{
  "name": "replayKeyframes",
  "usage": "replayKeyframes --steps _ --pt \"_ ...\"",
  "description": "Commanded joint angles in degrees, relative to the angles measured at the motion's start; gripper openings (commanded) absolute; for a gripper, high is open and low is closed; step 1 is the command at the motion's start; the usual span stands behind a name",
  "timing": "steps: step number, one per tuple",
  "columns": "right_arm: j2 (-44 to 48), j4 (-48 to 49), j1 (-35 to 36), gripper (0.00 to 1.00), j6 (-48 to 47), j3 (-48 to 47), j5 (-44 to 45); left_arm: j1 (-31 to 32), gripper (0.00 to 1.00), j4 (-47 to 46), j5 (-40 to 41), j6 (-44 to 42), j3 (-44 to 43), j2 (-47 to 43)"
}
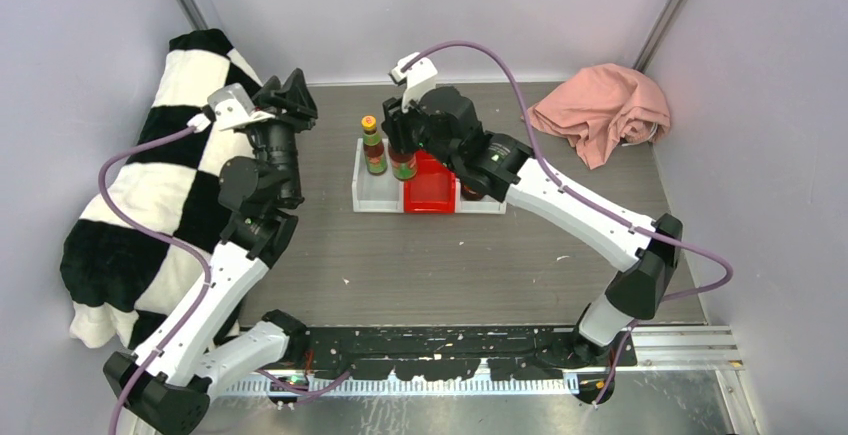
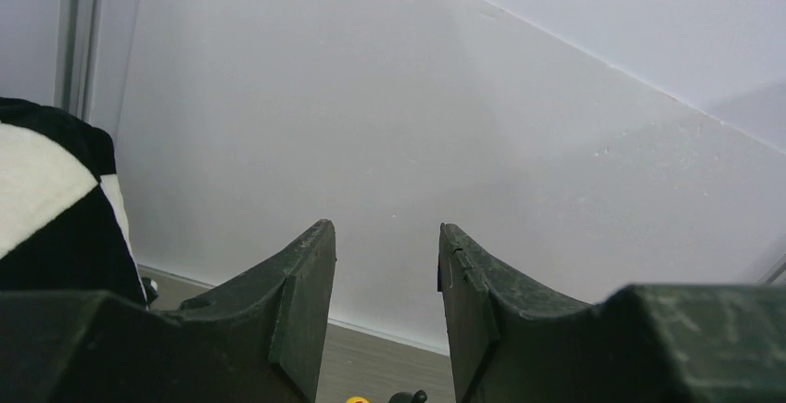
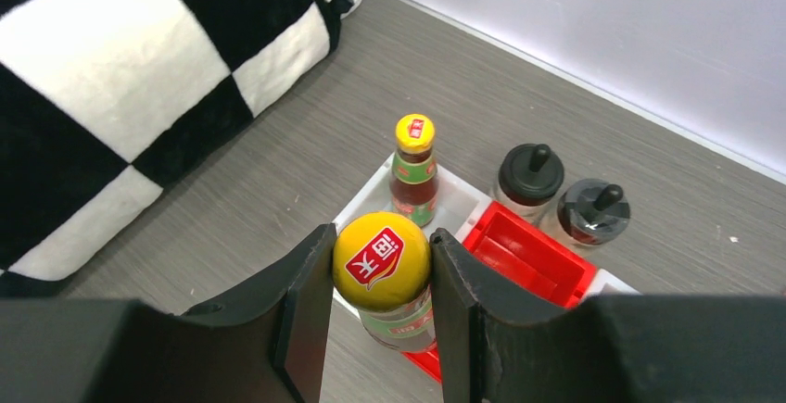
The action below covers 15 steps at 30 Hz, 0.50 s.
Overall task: Organize the condiment bottles
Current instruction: Place the bottle in the storage box.
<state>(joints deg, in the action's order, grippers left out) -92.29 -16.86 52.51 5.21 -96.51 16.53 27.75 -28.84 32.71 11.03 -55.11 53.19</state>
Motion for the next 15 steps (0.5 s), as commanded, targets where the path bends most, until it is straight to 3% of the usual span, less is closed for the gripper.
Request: replayKeyframes --steps 1,15 --pt "-0.4 10.1 1.1 0.01 -0.6 -2.4 1.4 0.1 0.46 1.7 -1.4 -1.4 -3.6 -1.6" --pt "-7.6 12.4 2.2 0.01 -0.9 -5.5 -0.9 0.1 0.46 3.0 -3.1 -0.6 -5.6 -3.7"
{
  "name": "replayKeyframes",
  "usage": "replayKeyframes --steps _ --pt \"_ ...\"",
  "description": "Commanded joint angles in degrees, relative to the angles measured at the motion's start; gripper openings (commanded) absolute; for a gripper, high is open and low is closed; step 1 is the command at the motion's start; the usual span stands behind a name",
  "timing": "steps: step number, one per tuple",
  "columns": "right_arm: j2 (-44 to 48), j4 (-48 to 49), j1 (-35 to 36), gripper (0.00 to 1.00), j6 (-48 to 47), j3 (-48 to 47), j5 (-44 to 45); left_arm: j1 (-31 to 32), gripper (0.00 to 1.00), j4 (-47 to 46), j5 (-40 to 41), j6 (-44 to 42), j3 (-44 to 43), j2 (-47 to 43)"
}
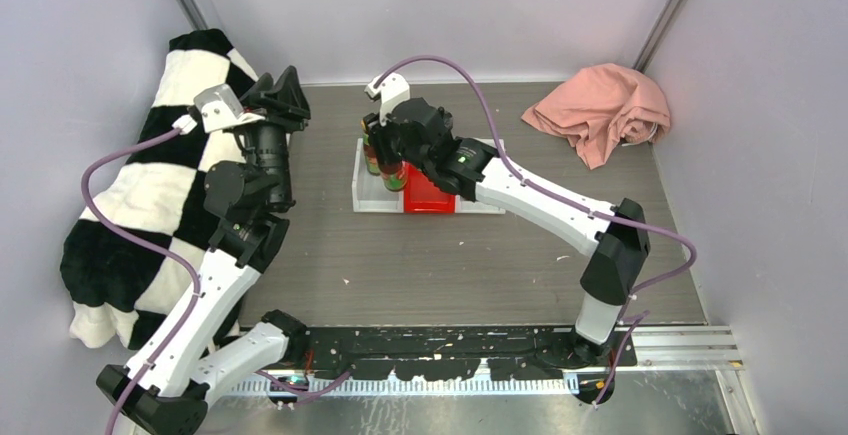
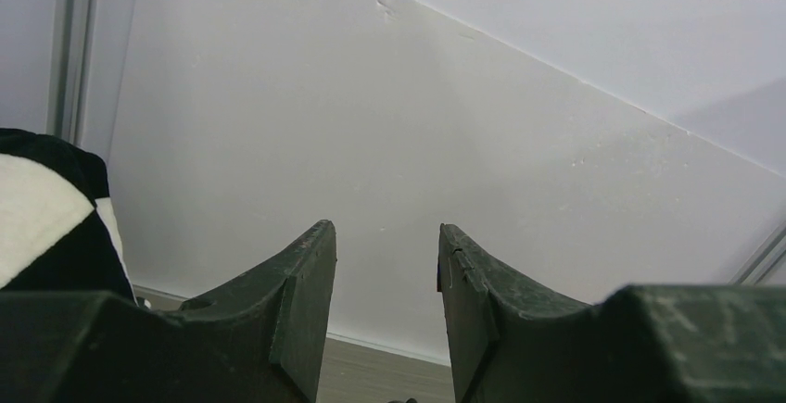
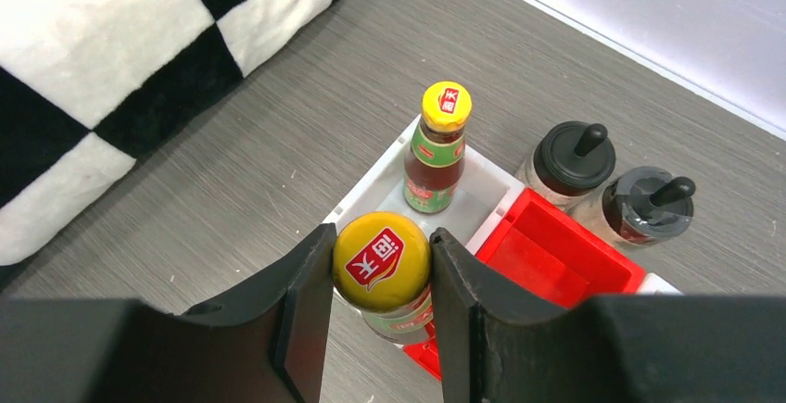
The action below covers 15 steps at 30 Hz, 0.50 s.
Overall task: Organize the condiment bottles
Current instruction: Place the bottle in the storage box.
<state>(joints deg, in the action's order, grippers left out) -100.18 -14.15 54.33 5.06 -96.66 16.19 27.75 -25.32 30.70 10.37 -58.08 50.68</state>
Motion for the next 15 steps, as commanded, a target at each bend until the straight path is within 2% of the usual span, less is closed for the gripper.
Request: replayKeyframes --steps 1,15 --pt "-0.1 9.7 0.4 0.01 -0.8 -5.7 -0.8 0.1 0.46 -0.5 -1.3 0.1 -2.8 -1.2" --pt "-7.7 10.1 0.4 0.01 -2.0 -12.0 -3.5 0.1 0.46 -1.2 -2.6 0.6 -3.1 -0.4"
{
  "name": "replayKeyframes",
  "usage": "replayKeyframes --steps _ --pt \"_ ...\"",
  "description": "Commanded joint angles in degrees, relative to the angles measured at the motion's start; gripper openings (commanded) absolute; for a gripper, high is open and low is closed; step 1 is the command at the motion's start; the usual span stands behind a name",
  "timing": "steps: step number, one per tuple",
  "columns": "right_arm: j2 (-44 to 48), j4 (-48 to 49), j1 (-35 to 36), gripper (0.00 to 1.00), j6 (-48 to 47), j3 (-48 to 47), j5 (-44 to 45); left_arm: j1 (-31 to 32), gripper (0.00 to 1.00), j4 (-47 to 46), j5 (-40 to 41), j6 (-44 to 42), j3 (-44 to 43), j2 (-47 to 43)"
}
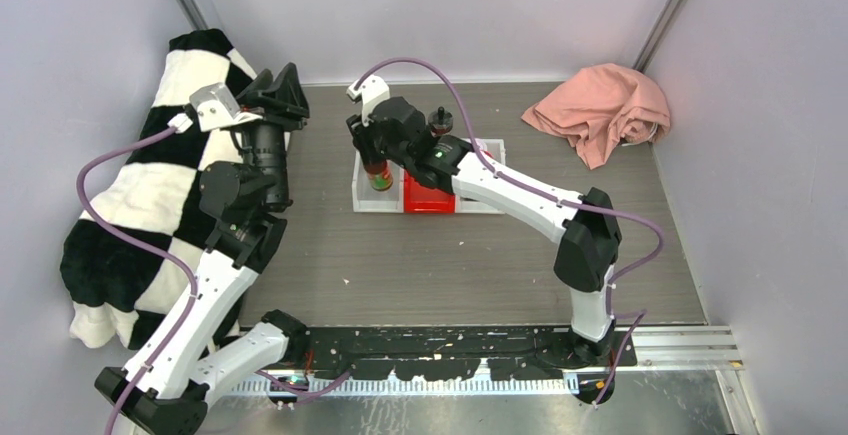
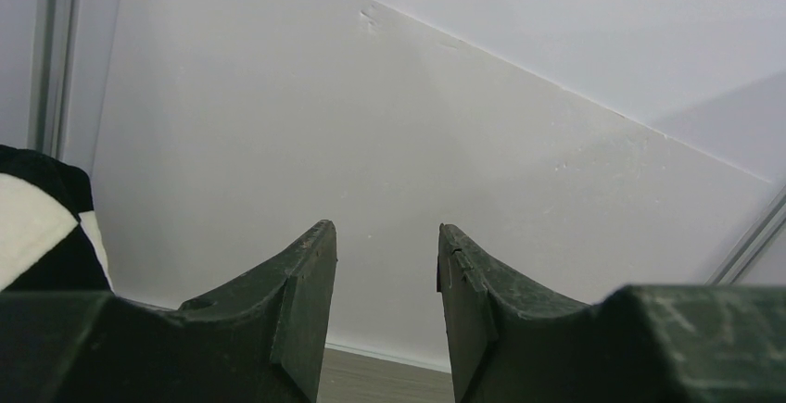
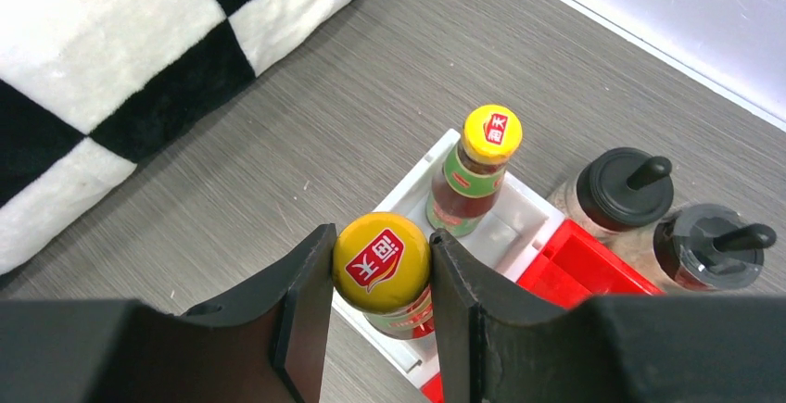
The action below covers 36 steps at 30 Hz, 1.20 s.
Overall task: Organize the condiment bottles
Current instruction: Place the bottle in the storage box.
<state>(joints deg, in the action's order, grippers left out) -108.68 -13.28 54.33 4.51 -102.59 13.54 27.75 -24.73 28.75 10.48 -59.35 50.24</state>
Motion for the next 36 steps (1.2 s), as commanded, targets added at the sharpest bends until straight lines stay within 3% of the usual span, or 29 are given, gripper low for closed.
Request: replayKeyframes --steps 1,12,20,36 --pt "0.3 9.3 0.4 0.01 -1.4 -6.4 -1.2 0.1 0.46 -1.9 -0.6 0.5 -1.9 0.3" --pt "-2.9 13.0 -0.8 0.01 -1.0 -5.5 -3.7 0.1 0.45 -5.5 -1.2 1.8 -0.9 2.6" --pt "-3.2 24.0 -2.7 0.01 1.4 1.5 -6.7 0.1 0.45 -7.3 -2.3 1.7 -1.0 4.3" --pt "-2.1 36.9 -5.5 0.01 3.9 13.0 -9.3 0.1 0.44 -9.4 -3.7 2.4 -1.0 7.6"
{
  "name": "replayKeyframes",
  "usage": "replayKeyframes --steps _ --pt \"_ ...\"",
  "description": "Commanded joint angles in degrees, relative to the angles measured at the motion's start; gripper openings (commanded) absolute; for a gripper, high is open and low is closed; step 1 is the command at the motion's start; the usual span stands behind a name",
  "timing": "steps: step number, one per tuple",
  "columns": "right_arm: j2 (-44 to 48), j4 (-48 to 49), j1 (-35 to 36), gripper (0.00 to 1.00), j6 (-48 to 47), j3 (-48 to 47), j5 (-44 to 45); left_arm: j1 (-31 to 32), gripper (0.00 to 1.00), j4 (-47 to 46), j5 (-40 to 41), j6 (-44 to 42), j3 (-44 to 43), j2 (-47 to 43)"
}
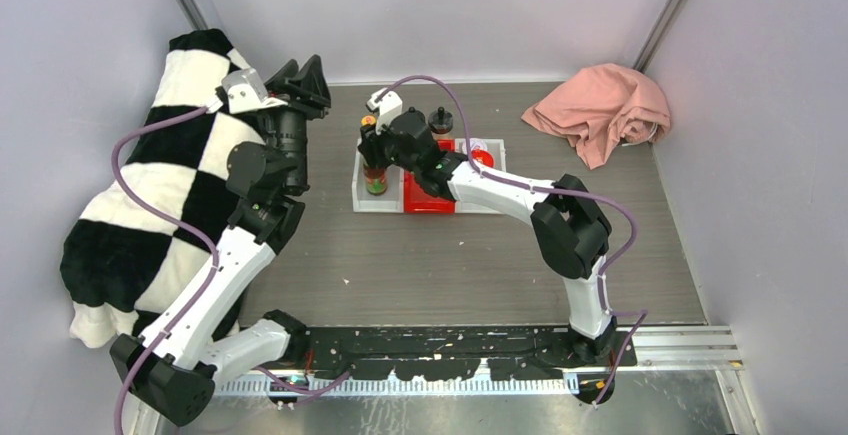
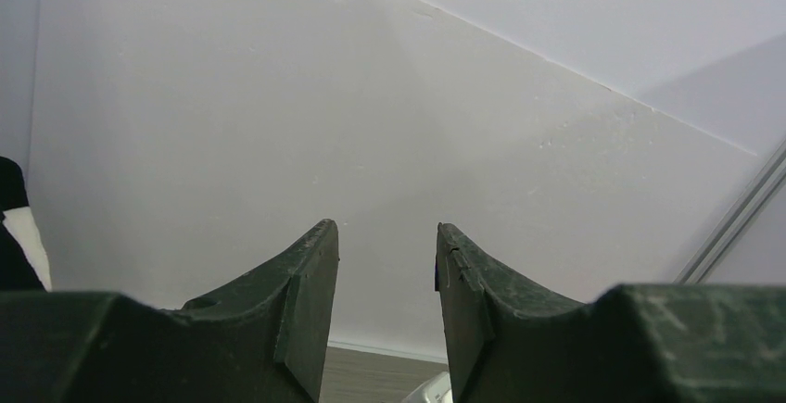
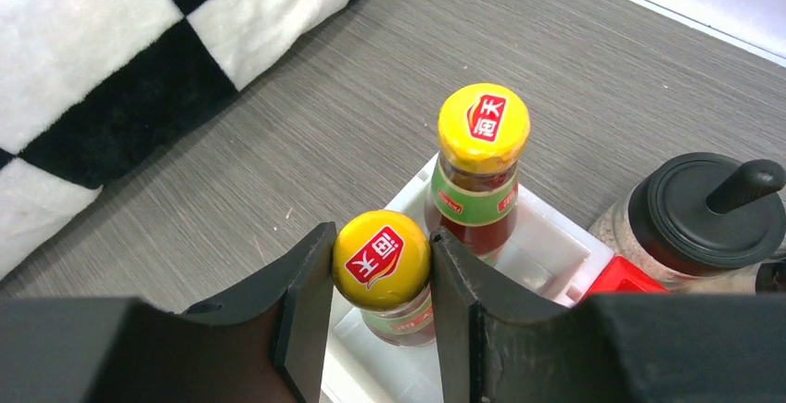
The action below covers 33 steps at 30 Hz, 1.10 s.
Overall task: Organize the condiment bottles
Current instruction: Place the bottle in the storage box.
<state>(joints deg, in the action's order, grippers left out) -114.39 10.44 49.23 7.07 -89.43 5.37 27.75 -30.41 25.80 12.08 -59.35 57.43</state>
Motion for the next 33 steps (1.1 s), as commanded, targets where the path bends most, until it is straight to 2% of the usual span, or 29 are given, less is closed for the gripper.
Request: replayKeyframes --steps 1,13,20,22,25,27,28,33 --pt "3.6 13.6 -0.5 0.01 1.5 0.2 -1.5 0.2 0.44 -3.7 -0.8 0.8 -1.0 0.5" --pt "4.3 19.5 -0.5 0.01 3.3 5.0 -1.4 0.9 0.44 -4.2 -0.9 0.6 -1.2 2.0" --pt "4.6 19.6 -0.5 0.03 2.3 6.0 -1.3 1.6 0.44 -4.2 -0.8 0.2 -1.2 2.1" --pt "4.7 19.1 -0.3 0.14 1.9 6.2 -1.1 1.7 0.44 -4.2 -0.8 0.2 -1.2 2.1" --pt "5.0 18.2 -0.3 0.41 1.1 6.3 -1.4 1.9 0.46 -4.4 -0.6 0.1 -0.9 2.1" --pt "5.2 17.5 -0.2 0.56 0.5 6.1 -1.8 2.0 0.47 -4.5 -0.6 0.1 -0.8 2.1" --pt "5.3 17.2 0.0 0.6 0.2 6.1 -1.8 2.0 0.48 -4.5 -0.6 0.1 -0.8 2.2" --pt "5.8 15.5 0.3 0.7 -0.8 5.3 -2.2 2.1 0.5 -4.5 -0.2 0.0 -0.6 2.2"
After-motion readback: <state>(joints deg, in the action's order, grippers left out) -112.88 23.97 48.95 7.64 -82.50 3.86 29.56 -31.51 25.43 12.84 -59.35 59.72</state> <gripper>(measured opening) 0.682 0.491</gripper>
